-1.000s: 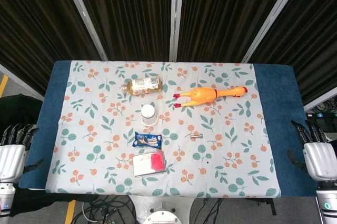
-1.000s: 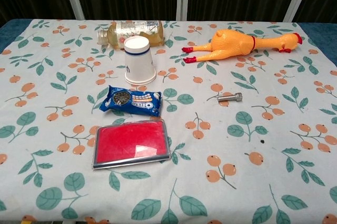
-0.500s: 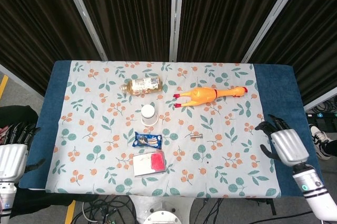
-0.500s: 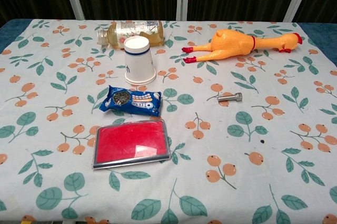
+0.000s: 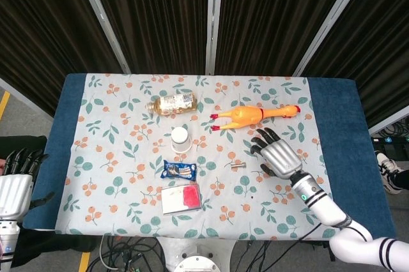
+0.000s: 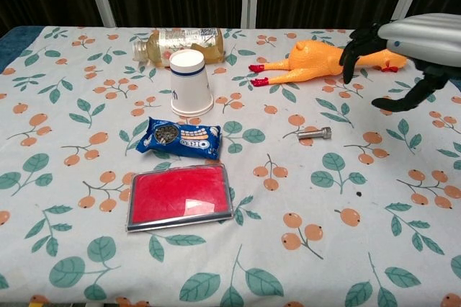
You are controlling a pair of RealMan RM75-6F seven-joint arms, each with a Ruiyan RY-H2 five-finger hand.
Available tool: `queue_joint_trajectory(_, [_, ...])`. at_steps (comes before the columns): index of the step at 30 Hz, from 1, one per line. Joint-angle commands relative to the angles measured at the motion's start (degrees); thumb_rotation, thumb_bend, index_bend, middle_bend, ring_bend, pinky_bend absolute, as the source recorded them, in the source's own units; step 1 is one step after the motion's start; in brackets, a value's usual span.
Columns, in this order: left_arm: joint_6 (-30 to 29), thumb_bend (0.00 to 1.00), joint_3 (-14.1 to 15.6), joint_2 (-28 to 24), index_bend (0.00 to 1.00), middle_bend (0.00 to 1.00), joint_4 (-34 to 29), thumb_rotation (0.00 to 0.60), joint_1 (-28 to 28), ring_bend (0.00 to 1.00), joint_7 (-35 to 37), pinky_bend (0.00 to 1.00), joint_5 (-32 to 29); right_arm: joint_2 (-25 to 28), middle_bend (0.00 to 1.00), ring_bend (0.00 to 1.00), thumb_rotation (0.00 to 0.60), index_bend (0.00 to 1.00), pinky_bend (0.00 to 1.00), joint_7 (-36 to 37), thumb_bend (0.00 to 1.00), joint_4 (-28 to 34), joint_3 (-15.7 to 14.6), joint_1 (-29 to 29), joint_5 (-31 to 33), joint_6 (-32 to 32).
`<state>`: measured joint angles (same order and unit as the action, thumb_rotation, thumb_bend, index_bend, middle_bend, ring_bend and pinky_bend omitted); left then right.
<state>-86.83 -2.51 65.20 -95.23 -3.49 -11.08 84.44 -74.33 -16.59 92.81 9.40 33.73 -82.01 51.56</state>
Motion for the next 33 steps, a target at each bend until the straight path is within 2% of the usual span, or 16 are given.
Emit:
queue_joint_trajectory(1, [0.14,0.0,-0.02,0.04,0.18,0.12,0.0,0.6,-0.04,0.0,-0.05,0.0,-0.14,-4.62,0.18,0.0,0.6,0.38,0.02,-5.2,0.24,-3.14,0.45,3.0,3.05,-2.14])
queue_joint_trajectory(9, [0.29,0.0,-0.02,0.09,0.18,0.12,-0.01,0.6,-0.05,0.0,-0.09,0.0,-0.37,-10.18,0.18,0.0,0.6,0.39,0.01,-9.14,0.24,-6.11,-0.01,6.87,7.04,-5.12])
queue_joint_trajectory(26, [-0.11,0.0,0.23,0.42,0.18,0.12,0.41,0.6,0.41,0.0,0.53,0.0,-0.31,-15.27,0.18,0.0,0.6,0.43,0.01,-11.37,0.25,-9.88,-2.41,9.14,10.05,-4.51])
queue_joint_trajectory(33, [-0.07,0.0,0.41,0.66,0.18,0.12,0.97,0.6,0.66,0.0,1.43,0.0,-0.41,-17.23,0.19,0.0,0.6,0.49,0.01,-11.11,0.25,-11.83,-2.89,9.41,10.45,-3.39])
